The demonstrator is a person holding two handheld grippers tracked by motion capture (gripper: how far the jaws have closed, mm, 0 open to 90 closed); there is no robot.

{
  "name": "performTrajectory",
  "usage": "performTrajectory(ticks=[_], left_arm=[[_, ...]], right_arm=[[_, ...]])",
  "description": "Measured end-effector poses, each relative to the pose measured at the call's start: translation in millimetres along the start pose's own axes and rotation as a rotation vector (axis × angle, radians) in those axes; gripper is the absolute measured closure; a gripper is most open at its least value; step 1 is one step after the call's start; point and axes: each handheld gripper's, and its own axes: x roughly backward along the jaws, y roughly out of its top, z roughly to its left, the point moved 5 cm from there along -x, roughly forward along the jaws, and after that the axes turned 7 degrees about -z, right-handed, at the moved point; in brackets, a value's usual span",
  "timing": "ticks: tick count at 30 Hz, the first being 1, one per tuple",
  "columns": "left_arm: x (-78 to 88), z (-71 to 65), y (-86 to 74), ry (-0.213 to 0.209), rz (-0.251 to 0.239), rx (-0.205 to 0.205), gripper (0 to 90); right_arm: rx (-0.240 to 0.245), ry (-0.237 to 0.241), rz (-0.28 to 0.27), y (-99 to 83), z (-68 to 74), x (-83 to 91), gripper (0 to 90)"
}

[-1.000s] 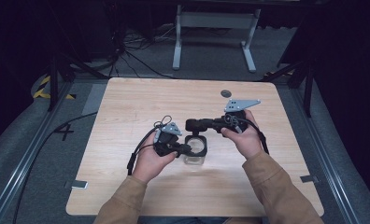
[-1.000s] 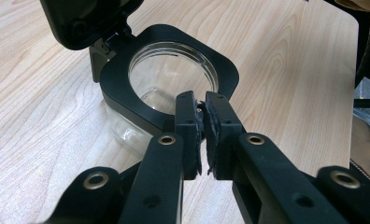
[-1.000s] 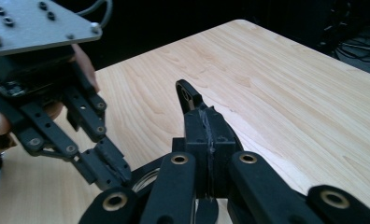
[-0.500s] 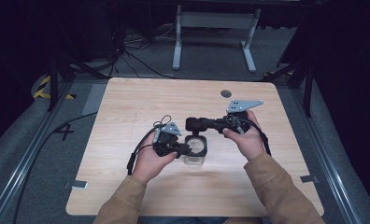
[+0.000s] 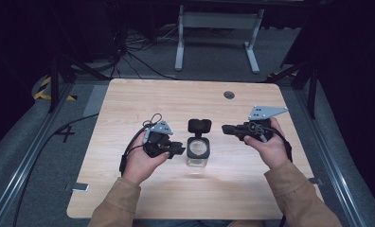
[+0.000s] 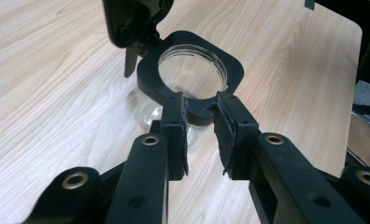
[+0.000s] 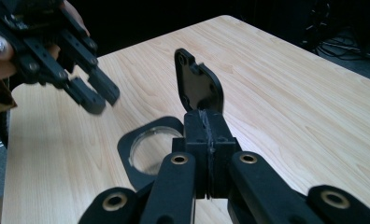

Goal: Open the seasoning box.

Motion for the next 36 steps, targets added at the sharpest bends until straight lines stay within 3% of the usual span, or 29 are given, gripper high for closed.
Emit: performTrajectory(ticks=[6, 10, 14, 21, 25, 27, 32, 33, 36], left_arm=[[16.7, 3.7, -8.5, 0.036, 0.027, 0.003, 71.3], [32.1, 12.1, -14.6, 0.061, 0.028, 0.051, 70.5], [45.3, 18.9, -26.1, 0.087, 0.057, 0.072, 69.9], [67.4, 37.8, -56.2, 0.151, 0.101, 0.150, 68.5], [70.5, 52.4, -72.5, 0.176, 0.155, 0.226, 68.1], [70.5, 57.9, -78.0, 0.187, 0.173, 0.253, 68.0], [69.7, 65.8, -87.0, 0.208, 0.223, 0.281, 67.2], [69.1, 68.6, -90.7, 0.230, 0.251, 0.286, 67.0], [68.4, 70.2, -93.8, 0.231, 0.273, 0.295, 66.6]], right_arm=[[-0.007, -0.023, 0.030, -10.9, -4.2, 20.9, 90.0], [-0.016, -0.057, 0.048, -23.1, -9.3, 35.6, 90.0], [-0.023, -0.108, 0.089, -38.3, -16.8, 50.7, 90.0], [-0.088, -0.175, 0.166, -63.2, -30.6, 70.3, 90.0], [-0.118, -0.213, 0.245, -81.4, -39.2, 73.6, 88.2], [-0.122, -0.223, 0.312, -91.3, -43.9, 72.6, 88.1], [-0.161, -0.234, 0.379, -104.4, -48.8, 71.5, 87.7], [-0.174, -0.245, 0.429, -110.6, -50.2, 70.1, 86.7], [-0.193, -0.232, 0.489, -119.2, -48.7, 67.1, 84.9]])
